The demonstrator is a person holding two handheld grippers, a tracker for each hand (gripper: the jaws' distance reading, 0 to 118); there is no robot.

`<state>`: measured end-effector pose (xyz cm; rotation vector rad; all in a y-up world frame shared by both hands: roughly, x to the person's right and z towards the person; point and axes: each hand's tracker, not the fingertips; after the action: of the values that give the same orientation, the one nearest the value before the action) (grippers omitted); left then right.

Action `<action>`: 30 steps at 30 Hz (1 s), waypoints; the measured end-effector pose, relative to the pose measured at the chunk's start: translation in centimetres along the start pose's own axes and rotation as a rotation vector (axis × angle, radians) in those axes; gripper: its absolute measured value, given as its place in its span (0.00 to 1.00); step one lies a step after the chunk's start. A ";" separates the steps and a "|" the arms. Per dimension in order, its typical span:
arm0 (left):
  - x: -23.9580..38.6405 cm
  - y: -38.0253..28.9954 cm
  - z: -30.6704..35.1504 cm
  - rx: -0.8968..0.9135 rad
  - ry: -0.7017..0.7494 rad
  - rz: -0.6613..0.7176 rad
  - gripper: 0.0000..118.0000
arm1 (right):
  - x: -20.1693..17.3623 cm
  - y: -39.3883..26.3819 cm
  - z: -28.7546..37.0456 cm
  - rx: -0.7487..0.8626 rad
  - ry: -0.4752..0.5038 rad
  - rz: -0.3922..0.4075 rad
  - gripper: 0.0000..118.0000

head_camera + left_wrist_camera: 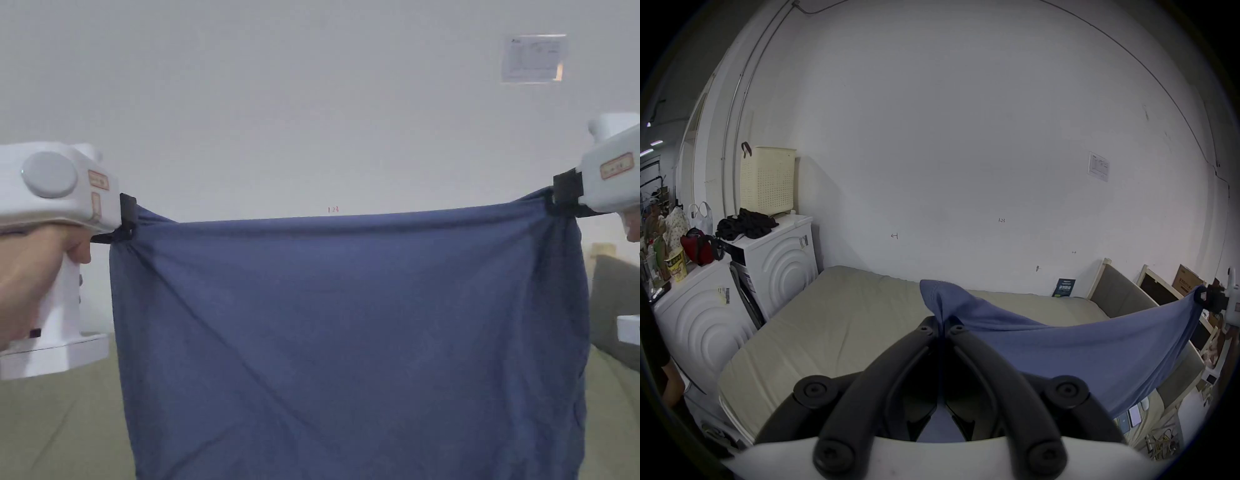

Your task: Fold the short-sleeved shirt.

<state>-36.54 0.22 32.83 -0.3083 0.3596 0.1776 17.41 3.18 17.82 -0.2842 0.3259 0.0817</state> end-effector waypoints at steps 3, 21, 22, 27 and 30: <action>1.0 0.7 -2.1 -0.002 0.018 0.005 0.00 | 0.1 1.4 -2.2 -0.004 -0.025 0.011 0.01; 5.4 5.4 -17.4 0.037 0.107 0.010 0.00 | 1.0 7.6 -19.1 -0.009 -0.129 0.051 0.01; 5.6 5.5 -18.4 0.043 0.111 0.004 0.00 | 0.8 7.6 -20.1 -0.008 -0.134 0.057 0.01; 6.0 5.4 -22.6 0.053 0.153 -0.009 0.00 | 0.0 8.1 -24.4 0.006 -0.137 0.075 0.01; 6.2 4.9 -24.7 0.061 0.176 -0.024 0.00 | -0.4 8.3 -26.5 0.023 -0.138 0.070 0.01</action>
<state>-39.80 -2.57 7.26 -0.2686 0.5344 0.1156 7.97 3.45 -8.33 -0.2431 0.1993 0.1656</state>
